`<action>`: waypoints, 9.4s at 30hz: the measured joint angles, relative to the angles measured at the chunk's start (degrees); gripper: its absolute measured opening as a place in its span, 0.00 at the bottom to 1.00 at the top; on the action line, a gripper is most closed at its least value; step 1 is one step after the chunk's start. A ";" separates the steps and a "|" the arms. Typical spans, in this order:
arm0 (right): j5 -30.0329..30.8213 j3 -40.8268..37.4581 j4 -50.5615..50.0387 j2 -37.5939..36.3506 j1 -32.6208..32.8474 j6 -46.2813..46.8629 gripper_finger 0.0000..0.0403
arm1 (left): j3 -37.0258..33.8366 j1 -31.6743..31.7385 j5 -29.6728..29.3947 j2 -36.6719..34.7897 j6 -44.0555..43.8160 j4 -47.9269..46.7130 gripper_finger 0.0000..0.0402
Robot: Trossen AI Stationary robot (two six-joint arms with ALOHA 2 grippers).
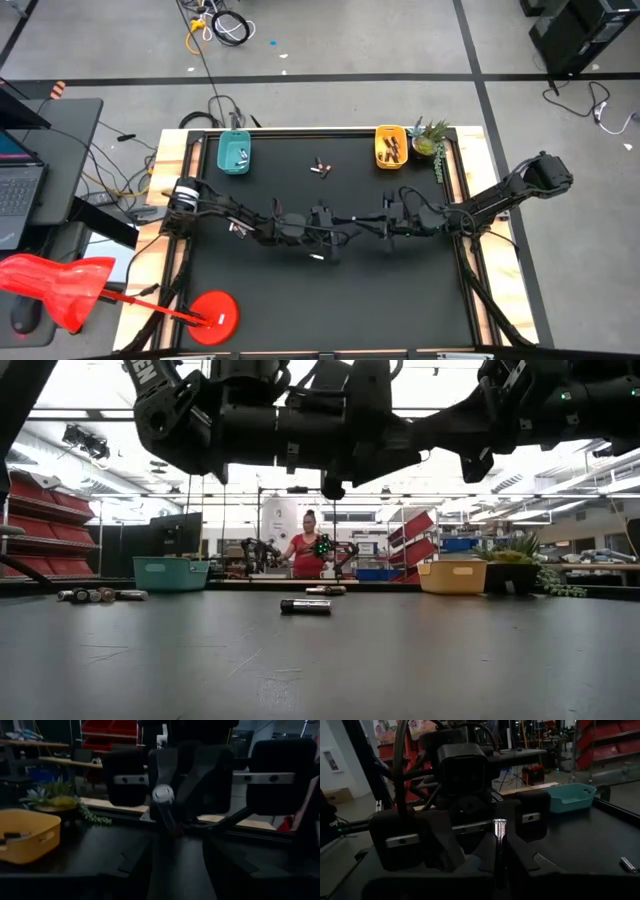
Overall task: Sort batteries
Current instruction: Put the silver battery into the blue bin, then put the black battery into the yellow bin
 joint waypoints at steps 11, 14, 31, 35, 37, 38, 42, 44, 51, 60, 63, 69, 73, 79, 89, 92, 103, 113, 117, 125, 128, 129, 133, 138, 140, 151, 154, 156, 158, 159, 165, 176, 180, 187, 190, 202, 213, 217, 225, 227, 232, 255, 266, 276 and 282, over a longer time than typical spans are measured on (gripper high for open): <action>-1.47 0.00 -0.19 -0.04 0.00 -0.24 0.06 | 1.12 1.48 0.16 0.00 0.40 -0.21 0.43; -1.63 0.00 -0.22 -0.04 -0.02 -0.24 0.06 | 1.12 1.90 0.79 0.00 0.38 -0.21 0.40; 2.49 0.14 -2.34 -0.09 -0.02 1.44 0.26 | 0.01 3.44 1.58 -1.60 0.34 -1.77 0.05; 4.71 0.08 -3.55 -0.17 0.07 1.35 0.31 | -3.87 4.35 -2.80 -7.05 0.52 -2.56 0.05; 4.72 0.00 -4.29 -0.04 0.14 1.27 0.31 | -7.38 5.48 -4.97 -10.84 0.37 -2.70 0.05; 4.89 0.01 -4.07 -0.11 0.15 1.27 0.31 | -9.34 6.18 -5.61 -12.88 0.34 -2.98 0.05; 7.00 -0.55 -5.00 -0.11 0.57 1.53 0.31 | -19.33 9.83 -9.03 -21.21 -1.46 -4.43 0.05; 8.51 -1.15 -4.90 -0.13 1.08 1.93 0.30 | -24.85 13.03 -11.08 -25.60 -4.16 -4.38 0.05; 15.60 -3.40 -5.04 -0.13 4.86 2.14 0.30 | -41.96 25.29 -13.01 -39.18 -19.50 -9.77 0.05; 18.73 -3.93 -4.49 -0.13 5.81 0.37 0.30 | -44.06 37.09 -14.89 -46.40 -25.42 -28.41 0.04; 18.69 -3.93 -4.52 -0.15 5.83 0.17 0.30 | -44.00 39.73 -13.77 -46.66 -25.73 -28.31 0.04; 18.64 -3.93 -4.70 -0.13 6.41 0.39 0.30 | -43.97 43.16 -13.57 -46.69 -25.58 -30.40 0.04; 18.56 -3.93 -4.99 -0.15 7.02 0.42 0.30 | -43.97 44.29 -13.97 -46.69 -25.50 -32.49 0.04; 18.56 -3.93 -4.96 -0.13 7.19 0.93 0.30 | -43.97 45.55 -16.21 -46.71 -25.54 -34.25 0.06; 18.55 -3.93 -5.00 -0.15 7.19 1.51 0.30 | -43.97 45.82 -16.76 -46.71 -25.64 -34.37 0.24; 18.54 -3.93 -5.00 -0.13 7.19 1.51 0.30 | -43.97 45.79 -17.09 -46.71 -25.43 -34.37 0.27; 18.75 -3.93 -5.11 -0.15 6.37 0.27 0.30 | -43.66 40.78 -7.29 -46.69 -15.12 -22.96 0.28; 9.40 -3.93 -5.06 -0.15 -1.88 -3.05 0.30 | -28.99 27.57 -3.15 -42.48 -6.78 -41.53 0.28; 5.00 -3.93 -5.06 -0.14 -5.14 -4.57 0.30 | -22.39 26.07 -0.54 -37.61 -5.97 -46.23 0.28; 2.78 -3.99 -8.15 -0.14 -7.62 -6.37 0.30 | -14.50 20.67 19.06 -27.64 -6.75 -48.56 0.27; 2.78 -4.49 -10.74 -0.15 -7.39 -6.64 0.30 | -14.03 14.07 22.40 -25.55 -3.69 -48.67 0.26; 2.79 -4.91 -11.01 -0.14 -7.39 -7.10 0.30 | -14.03 11.86 22.56 -25.04 -2.97 -48.69 0.26; 2.80 -6.42 -10.82 -0.13 -8.17 -7.52 0.30 | -14.02 4.51 19.78 -23.65 -2.92 -47.93 0.26; 2.84 -6.58 -8.60 -0.13 -8.75 -7.44 0.30 | -14.03 -1.44 9.87 -23.17 -2.96 -46.41 0.26; 2.16 -6.58 -7.24 -0.14 -8.68 -7.48 0.30 | -14.03 -2.71 7.24 -23.17 -3.00 -45.68 0.27; -0.02 -6.58 -5.00 -0.15 -8.59 -7.81 0.30 | -11.35 -7.09 6.40 -12.72 -4.05 -38.71 0.45; -0.02 -6.58 -4.95 -0.15 -8.59 -8.10 0.30 | -9.76 -7.23 6.43 -9.85 -2.02 -38.90 0.46; -0.02 -6.58 -5.06 -0.15 -8.59 -8.17 0.30 | -8.97 -7.23 6.43 -8.54 -1.54 -38.80 0.46; -0.02 -6.58 -5.01 -0.15 -8.59 -8.15 0.30 | -8.78 -7.21 6.45 -7.55 -1.70 -39.05 0.46; -0.02 -6.58 -5.04 -0.15 -8.59 -8.15 0.30 | -8.78 -7.21 6.46 -7.09 -2.36 -39.16 0.46; -0.04 -6.58 -4.95 -0.15 -8.59 -8.15 0.30 | -8.44 -6.47 8.01 -6.66 -9.59 -44.17 0.35; -0.06 -6.58 -4.40 -0.15 -8.59 -8.02 0.30 | -8.19 -6.36 8.70 -7.04 -7.29 -46.12 0.06; -0.07 -6.56 -3.27 -0.15 -8.59 -8.55 0.30 | -7.47 -5.92 8.09 -9.25 -5.41 -48.69 0.06; -0.04 -6.56 -2.76 -0.15 -8.58 -8.81 0.30 | -6.77 -4.37 2.26 -17.25 -3.99 -57.45 0.06; -0.04 -6.56 -2.79 -0.15 -8.57 -8.81 0.30 | -6.84 -4.44 -1.48 -21.00 -2.90 -61.87 0.06; -0.04 -6.56 -2.79 -0.15 -8.37 -8.92 0.30 | -6.75 2.97 -43.42 -38.81 -36.16 -110.50 0.08; -0.07 -6.56 -2.05 -0.15 -7.82 -9.94 0.30 | -6.75 19.52 -43.90 -43.58 -33.54 -121.67 0.10; -0.07 -6.56 -2.07 -0.15 -7.82 -10.01 0.30 | -6.75 25.93 -41.50 -43.58 -22.96 -115.60 0.10; -0.07 -6.56 -2.13 -0.15 -7.82 -10.05 0.30 | -6.75 39.48 -30.89 -43.58 -6.19 -101.86 0.09; -0.07 -6.56 -2.23 -0.15 -7.82 -10.08 0.30 | -6.75 42.85 -28.15 -43.58 -5.39 -101.02 0.09; -0.07 -6.56 -2.40 -0.15 -7.82 -10.08 0.30 | -8.90 48.30 -25.12 -43.58 -4.04 -98.81 0.09; -0.07 -6.56 -2.40 -0.15 -7.81 -10.04 0.30 | -18.01 52.07 -9.18 -43.58 -5.88 -93.15 0.28; -0.07 -6.56 -2.40 -0.15 -7.82 -10.34 0.30 | -15.86 39.62 -0.10 -46.35 11.65 -86.66 0.39; -0.07 -6.56 -2.48 -0.15 -7.82 -10.43 0.30 | -15.91 13.88 2.88 -46.53 -3.44 -102.15 0.39; -0.12 -6.56 -2.24 -0.15 -7.82 -10.36 0.30 | -16.14 3.96 0.86 -46.58 -12.11 -104.72 0.39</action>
